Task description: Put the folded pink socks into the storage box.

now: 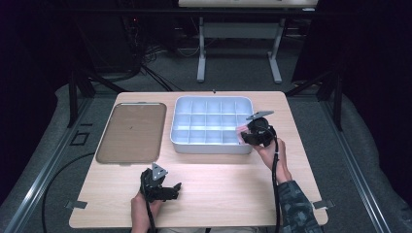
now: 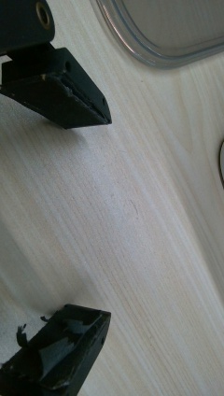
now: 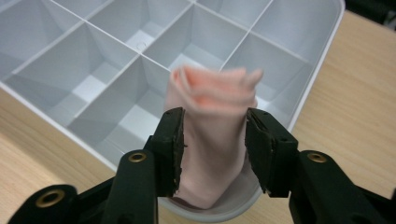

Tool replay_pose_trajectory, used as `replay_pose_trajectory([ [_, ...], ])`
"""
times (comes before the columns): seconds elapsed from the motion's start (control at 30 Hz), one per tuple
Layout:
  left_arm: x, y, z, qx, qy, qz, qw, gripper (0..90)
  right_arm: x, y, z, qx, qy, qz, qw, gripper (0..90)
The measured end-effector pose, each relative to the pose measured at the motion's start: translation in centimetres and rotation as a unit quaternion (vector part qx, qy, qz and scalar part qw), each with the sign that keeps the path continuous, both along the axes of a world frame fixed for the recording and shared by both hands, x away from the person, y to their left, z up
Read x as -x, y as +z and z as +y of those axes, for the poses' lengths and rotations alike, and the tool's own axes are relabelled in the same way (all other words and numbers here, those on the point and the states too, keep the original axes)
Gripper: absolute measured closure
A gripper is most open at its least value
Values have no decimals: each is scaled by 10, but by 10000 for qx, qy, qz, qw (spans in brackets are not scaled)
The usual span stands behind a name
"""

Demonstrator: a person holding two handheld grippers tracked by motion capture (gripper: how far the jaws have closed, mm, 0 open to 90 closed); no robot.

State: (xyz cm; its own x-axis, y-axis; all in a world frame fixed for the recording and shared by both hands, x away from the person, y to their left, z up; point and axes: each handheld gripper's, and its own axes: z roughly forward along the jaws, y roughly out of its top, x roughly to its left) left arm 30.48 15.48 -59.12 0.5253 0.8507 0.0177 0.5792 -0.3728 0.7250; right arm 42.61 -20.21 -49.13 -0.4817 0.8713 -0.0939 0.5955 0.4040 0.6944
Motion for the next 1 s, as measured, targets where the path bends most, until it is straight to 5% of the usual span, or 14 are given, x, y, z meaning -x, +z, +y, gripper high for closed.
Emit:
replay_pose_trajectory([
  [0.27,0,0,0,9,3,6,10000,60,6,10,-3,-112,4,-270,9996,520],
  [0.53,0,0,0,43,18,23,10000,60,-2,-3,-13,-380,2,254,9990,630],
  [1.0,0,0,0,40,14,25,10000,60,31,21,-15,-812,342,116,9960,412],
])
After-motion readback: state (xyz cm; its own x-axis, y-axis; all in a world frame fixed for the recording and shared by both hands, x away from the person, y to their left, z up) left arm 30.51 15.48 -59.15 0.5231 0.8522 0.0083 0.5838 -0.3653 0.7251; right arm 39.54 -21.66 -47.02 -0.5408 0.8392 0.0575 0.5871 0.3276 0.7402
